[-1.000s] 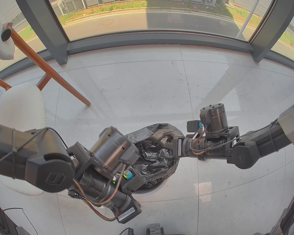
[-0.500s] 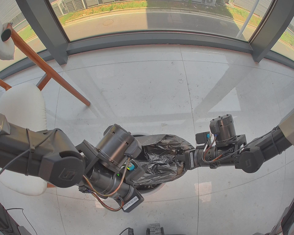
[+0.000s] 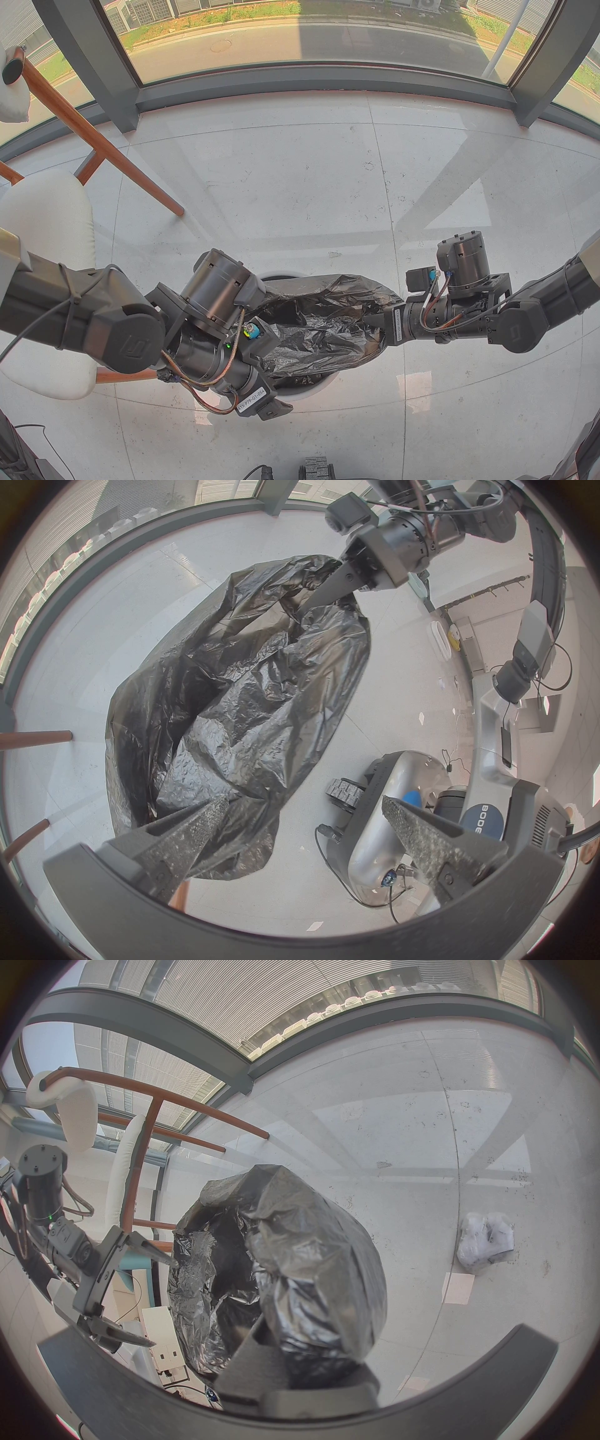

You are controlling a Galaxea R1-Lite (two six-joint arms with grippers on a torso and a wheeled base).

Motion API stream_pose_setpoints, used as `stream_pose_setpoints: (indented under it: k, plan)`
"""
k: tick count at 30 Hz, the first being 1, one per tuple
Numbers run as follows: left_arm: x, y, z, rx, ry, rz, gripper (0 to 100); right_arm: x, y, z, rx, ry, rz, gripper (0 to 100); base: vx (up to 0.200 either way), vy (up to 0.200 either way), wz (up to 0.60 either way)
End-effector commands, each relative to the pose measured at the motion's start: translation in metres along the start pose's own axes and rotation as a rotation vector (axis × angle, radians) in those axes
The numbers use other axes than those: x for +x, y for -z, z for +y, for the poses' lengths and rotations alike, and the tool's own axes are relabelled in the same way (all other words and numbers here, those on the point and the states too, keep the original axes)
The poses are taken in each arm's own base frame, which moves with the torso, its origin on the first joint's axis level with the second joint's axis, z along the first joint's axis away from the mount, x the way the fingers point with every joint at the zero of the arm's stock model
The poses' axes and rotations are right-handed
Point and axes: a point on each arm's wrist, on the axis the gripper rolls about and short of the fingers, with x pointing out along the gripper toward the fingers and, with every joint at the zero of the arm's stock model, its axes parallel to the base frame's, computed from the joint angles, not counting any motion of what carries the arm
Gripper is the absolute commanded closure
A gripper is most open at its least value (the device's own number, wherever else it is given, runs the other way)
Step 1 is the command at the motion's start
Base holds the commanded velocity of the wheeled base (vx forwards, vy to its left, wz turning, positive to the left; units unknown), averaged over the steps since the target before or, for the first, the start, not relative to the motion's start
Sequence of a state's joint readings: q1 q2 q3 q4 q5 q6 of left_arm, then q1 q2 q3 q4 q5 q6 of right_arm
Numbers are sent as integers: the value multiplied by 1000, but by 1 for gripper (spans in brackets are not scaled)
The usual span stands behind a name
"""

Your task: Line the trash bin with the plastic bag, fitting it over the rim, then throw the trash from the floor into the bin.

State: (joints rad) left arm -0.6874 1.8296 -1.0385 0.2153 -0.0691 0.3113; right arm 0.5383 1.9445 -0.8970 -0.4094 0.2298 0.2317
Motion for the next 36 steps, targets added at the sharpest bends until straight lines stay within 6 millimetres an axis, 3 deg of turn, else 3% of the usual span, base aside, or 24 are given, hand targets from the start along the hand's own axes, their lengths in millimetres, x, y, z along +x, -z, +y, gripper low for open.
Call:
stream_pose_setpoints:
  k: [1,13,14,23,29,36]
  plan:
    - [16,3,11,-6,-11,18,0,-2,-2,3,-5,-6,-9,100,0,0,0]
    - [46,7,27,0,-24,41,0,-5,-7,6,-14,-12,-30,100,0,0,0]
    - [47,7,27,-1,-26,40,100,-6,-7,5,-12,-11,-29,100,0,0,0]
    - [47,9,19,7,-2,49,100,-6,-11,1,-11,-5,-58,100,0,0,0]
    - [39,11,-13,35,44,57,100,0,-12,-10,-9,7,-93,100,0,0,0]
    - [42,18,-38,56,88,94,100,14,-6,-2,-32,-38,-94,100,0,0,0]
